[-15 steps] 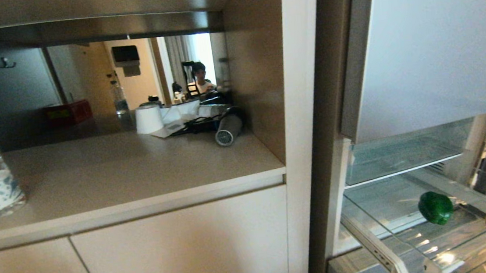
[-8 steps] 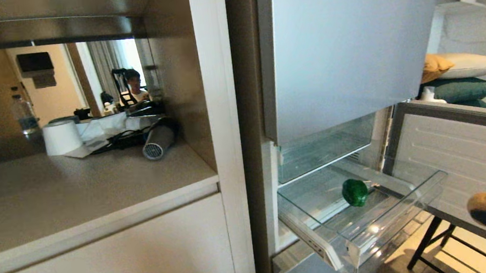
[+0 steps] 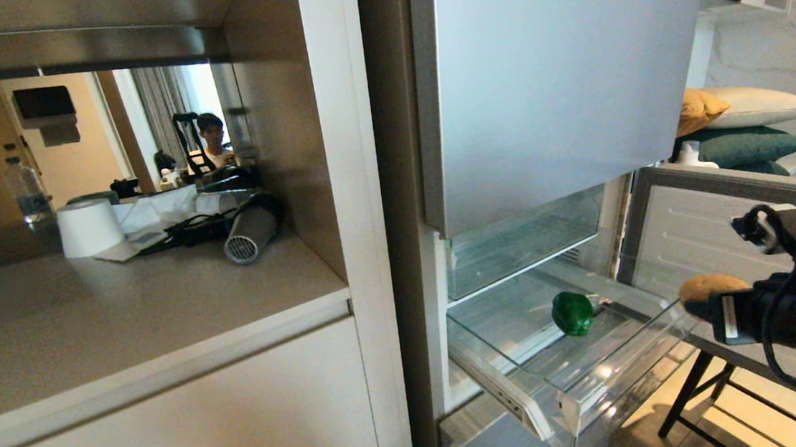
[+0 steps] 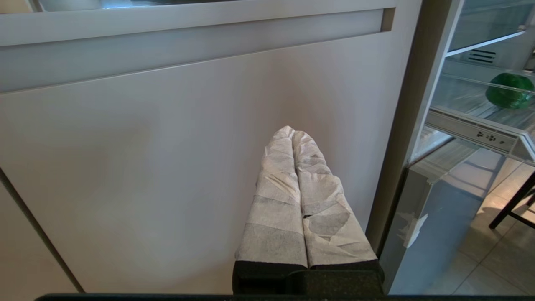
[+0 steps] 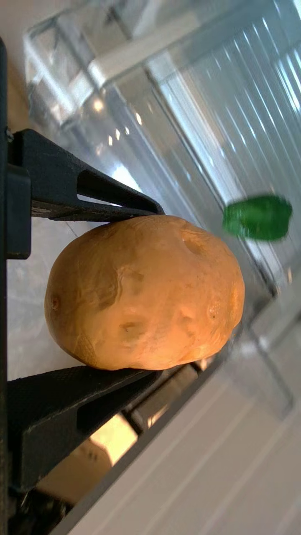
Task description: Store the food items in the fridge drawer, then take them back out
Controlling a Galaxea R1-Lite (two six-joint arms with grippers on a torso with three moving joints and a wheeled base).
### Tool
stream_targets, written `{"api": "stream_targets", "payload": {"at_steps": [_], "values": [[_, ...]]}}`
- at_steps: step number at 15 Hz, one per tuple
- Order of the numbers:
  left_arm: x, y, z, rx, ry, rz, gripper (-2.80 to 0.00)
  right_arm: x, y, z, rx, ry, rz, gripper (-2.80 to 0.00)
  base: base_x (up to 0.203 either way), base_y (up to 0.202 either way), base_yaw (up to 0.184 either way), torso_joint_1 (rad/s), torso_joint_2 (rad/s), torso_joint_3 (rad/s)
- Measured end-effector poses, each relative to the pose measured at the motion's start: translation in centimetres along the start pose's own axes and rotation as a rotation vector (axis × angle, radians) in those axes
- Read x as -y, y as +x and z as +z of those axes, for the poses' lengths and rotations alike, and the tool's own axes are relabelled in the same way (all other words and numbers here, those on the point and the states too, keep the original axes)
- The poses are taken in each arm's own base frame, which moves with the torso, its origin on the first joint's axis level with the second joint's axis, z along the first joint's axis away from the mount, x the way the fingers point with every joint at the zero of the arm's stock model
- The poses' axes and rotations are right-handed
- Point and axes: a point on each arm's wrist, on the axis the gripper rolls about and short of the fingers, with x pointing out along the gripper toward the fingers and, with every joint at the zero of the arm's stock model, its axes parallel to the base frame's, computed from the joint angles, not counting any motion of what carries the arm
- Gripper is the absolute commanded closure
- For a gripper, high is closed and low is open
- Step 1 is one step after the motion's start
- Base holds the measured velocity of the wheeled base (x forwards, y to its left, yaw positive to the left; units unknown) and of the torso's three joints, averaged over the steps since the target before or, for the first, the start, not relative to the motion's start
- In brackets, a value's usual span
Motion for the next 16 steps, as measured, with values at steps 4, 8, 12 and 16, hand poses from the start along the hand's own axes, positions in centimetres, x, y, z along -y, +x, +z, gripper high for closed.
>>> {"api": "stream_targets", "payload": {"at_steps": [4,8,12,16], "values": [[0.0,0.0,0.0,0.000,0.000,0.000,0.00,-1.1,3.3,1.0,-0.046,-0.003,0.019,0.00,0.000,0.000,0.000,0.000,0.00,0.000],[0.0,0.0,0.0,0.000,0.000,0.000,0.00,-2.2,6.3,1.4,-0.089,0.011,0.080,0.00,0.000,0.000,0.000,0.000,0.00,0.000],[0.0,0.0,0.0,0.000,0.000,0.000,0.00,-3.0,8.4,0.5,-0.156,0.078,0.163,0.00,0.000,0.000,0.000,0.000,0.00,0.000],[0.0,0.0,0.0,0.000,0.000,0.001,0.00,-3.6,10.5,0.2,-0.166,0.084,0.184,0.00,0.000,0.000,0.000,0.000,0.00,0.000]]}}
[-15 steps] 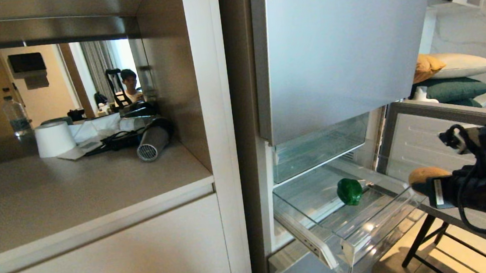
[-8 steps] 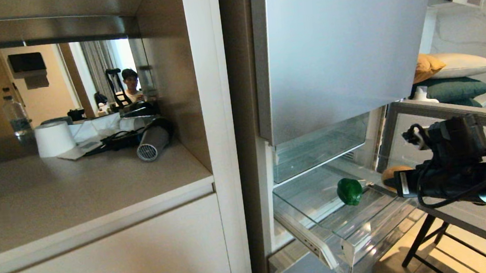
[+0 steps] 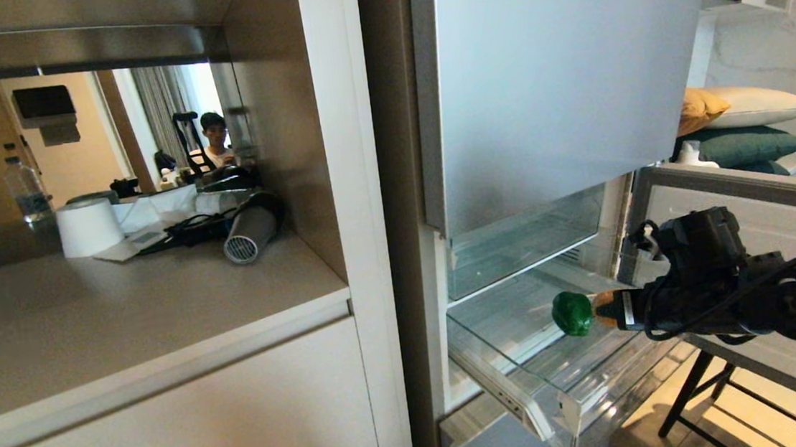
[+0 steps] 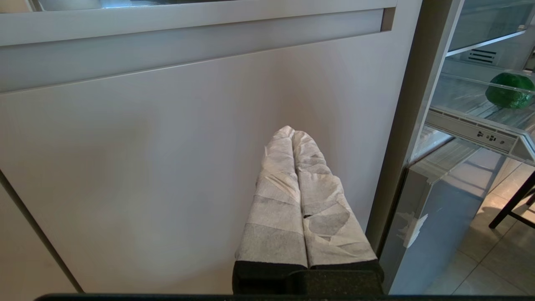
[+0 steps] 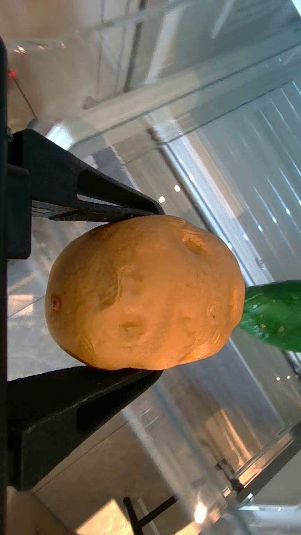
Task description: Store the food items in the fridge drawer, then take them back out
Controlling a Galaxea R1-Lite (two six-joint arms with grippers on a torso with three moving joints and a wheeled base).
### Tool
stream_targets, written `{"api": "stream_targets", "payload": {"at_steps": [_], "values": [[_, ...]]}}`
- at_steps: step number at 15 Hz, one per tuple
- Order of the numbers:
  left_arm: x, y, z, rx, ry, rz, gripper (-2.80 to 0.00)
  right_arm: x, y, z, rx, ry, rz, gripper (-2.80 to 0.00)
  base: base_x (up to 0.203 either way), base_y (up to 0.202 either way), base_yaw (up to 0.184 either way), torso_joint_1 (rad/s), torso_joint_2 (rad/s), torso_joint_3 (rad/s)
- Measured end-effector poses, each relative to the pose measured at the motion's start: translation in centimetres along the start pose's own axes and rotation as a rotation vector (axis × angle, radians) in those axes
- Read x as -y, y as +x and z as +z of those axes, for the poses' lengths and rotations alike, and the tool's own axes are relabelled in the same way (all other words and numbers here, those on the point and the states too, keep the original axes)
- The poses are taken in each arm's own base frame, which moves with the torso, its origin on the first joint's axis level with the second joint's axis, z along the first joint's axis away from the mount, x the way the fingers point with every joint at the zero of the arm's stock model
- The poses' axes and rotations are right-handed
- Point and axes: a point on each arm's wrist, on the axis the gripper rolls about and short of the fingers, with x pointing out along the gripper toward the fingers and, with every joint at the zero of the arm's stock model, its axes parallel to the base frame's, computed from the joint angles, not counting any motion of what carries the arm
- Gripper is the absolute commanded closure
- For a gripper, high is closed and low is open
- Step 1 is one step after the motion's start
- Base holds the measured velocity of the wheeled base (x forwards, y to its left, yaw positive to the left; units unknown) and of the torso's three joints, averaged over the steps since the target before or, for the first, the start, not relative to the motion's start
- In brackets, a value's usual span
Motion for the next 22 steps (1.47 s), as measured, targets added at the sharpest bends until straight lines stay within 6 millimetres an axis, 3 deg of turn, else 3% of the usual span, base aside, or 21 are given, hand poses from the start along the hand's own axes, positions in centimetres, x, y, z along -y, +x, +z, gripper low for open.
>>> {"api": "stream_targets", "payload": {"at_steps": [13,18,22], "values": [[0.0,0.0,0.0,0.000,0.000,0.000,0.00,-2.6,7.1,0.2,-0.001,-0.024,0.040,0.00,0.000,0.000,0.000,0.000,0.00,0.000],[0.0,0.0,0.0,0.000,0.000,0.000,0.00,-3.0,8.1,0.5,0.007,-0.045,0.044,0.00,0.000,0.000,0.000,0.000,0.00,0.000],[0.0,0.0,0.0,0.000,0.000,0.000,0.00,-3.2,8.6,0.2,-0.009,-0.178,0.042,0.00,0.000,0.000,0.000,0.000,0.00,0.000]]}}
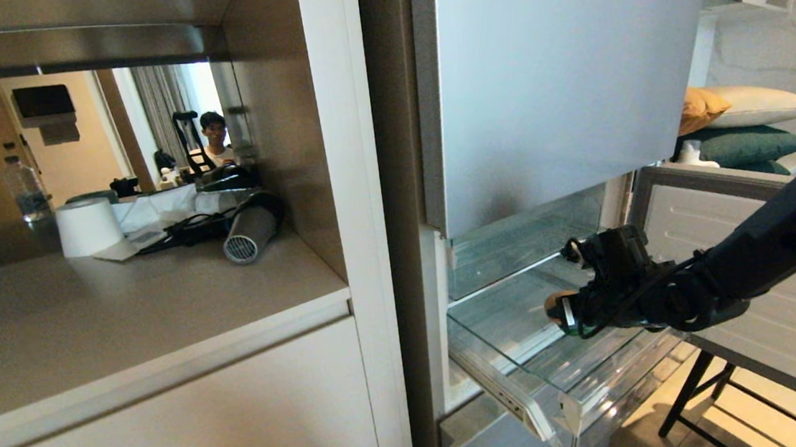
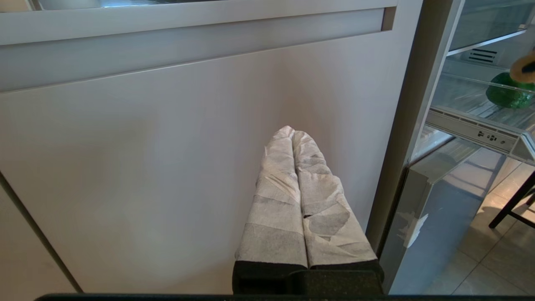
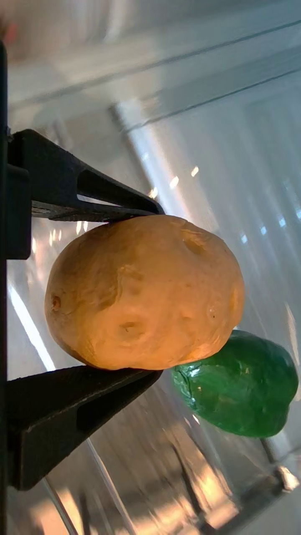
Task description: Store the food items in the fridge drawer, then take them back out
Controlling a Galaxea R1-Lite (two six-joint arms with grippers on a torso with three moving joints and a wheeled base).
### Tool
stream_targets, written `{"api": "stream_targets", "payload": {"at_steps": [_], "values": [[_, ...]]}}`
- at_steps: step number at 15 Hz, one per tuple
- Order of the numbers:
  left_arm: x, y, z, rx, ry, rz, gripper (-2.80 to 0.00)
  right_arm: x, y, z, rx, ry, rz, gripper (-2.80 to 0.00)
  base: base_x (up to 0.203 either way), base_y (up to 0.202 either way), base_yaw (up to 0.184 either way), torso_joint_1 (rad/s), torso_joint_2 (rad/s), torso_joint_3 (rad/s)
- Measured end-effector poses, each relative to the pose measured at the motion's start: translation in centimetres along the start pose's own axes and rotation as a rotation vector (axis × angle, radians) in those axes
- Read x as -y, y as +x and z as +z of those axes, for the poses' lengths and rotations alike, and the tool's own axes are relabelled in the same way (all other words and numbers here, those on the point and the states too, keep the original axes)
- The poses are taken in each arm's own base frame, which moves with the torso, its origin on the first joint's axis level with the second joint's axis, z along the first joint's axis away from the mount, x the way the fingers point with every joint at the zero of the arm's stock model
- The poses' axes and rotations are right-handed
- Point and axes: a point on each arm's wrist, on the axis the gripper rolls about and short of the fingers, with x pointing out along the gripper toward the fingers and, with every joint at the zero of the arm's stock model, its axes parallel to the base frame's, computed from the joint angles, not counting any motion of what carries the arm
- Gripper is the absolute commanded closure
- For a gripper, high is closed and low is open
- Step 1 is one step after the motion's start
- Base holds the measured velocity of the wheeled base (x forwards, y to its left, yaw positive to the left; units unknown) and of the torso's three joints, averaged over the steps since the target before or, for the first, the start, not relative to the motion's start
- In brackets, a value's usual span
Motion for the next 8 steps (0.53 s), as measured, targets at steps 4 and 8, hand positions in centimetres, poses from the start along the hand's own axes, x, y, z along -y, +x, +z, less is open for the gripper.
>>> {"api": "stream_targets", "payload": {"at_steps": [4,8], "values": [[0.0,0.0,0.0,0.000,0.000,0.000,0.00,0.1,0.3,-0.5,-0.016,-0.122,0.003,0.00,0.000,0.000,0.000,0.000,0.00,0.000],[0.0,0.0,0.0,0.001,0.000,0.000,0.00,0.0,0.6,-1.2,-0.041,-0.146,0.066,0.00,0.000,0.000,0.000,0.000,0.00,0.000]]}}
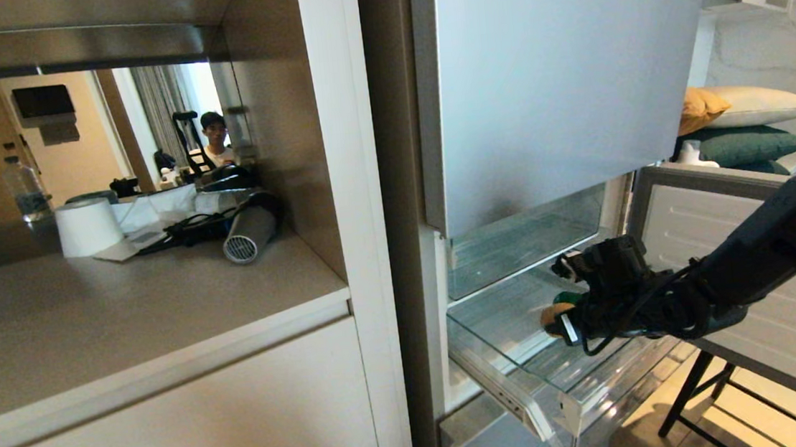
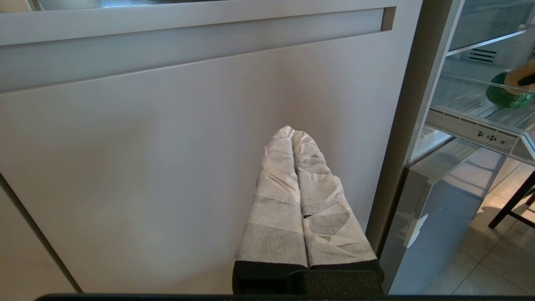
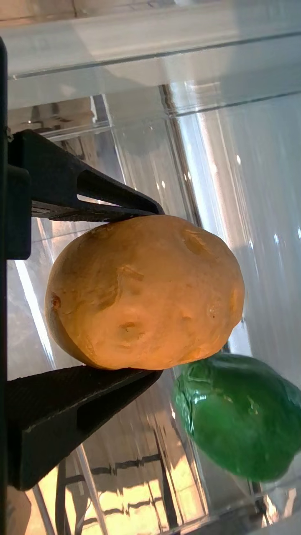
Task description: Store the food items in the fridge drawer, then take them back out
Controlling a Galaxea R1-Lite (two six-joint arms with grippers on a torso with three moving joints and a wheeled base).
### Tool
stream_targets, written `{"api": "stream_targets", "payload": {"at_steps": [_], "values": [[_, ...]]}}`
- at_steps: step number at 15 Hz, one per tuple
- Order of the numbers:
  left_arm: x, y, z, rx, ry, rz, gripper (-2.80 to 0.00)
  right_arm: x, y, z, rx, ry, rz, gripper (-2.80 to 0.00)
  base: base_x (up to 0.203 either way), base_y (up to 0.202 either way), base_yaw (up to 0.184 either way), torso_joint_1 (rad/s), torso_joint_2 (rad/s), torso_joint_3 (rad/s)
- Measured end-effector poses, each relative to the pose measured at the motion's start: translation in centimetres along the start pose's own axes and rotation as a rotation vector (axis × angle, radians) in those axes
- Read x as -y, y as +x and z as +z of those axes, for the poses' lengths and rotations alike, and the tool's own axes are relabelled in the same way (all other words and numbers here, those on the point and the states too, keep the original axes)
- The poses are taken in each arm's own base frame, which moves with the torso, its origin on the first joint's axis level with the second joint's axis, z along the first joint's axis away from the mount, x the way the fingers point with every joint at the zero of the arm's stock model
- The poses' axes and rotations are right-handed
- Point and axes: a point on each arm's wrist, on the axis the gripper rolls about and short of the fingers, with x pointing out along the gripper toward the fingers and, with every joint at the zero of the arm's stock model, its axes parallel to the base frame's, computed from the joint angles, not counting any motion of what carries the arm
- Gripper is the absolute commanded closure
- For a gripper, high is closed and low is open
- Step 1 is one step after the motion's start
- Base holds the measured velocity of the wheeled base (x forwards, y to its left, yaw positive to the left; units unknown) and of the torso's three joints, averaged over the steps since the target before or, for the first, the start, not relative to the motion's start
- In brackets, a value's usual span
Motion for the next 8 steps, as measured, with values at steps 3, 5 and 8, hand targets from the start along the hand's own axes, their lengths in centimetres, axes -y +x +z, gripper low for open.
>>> {"api": "stream_targets", "payload": {"at_steps": [3,5,8], "values": [[0.00,0.00,0.00,0.000,0.000,0.000,0.00,-0.03,0.35,-0.31,-0.011,0.000,0.002,0.00,0.000,0.000,0.000,0.000,0.00,0.000],[0.00,0.00,0.00,0.000,0.000,0.000,0.00,-0.04,0.62,-0.37,-0.013,-0.002,0.003,0.00,0.000,0.000,0.000,0.000,0.00,0.000],[0.00,0.00,0.00,0.000,0.000,0.000,0.00,-0.09,1.10,-0.37,-0.015,-0.001,0.004,0.00,0.000,0.000,0.000,0.000,0.00,0.000]]}}
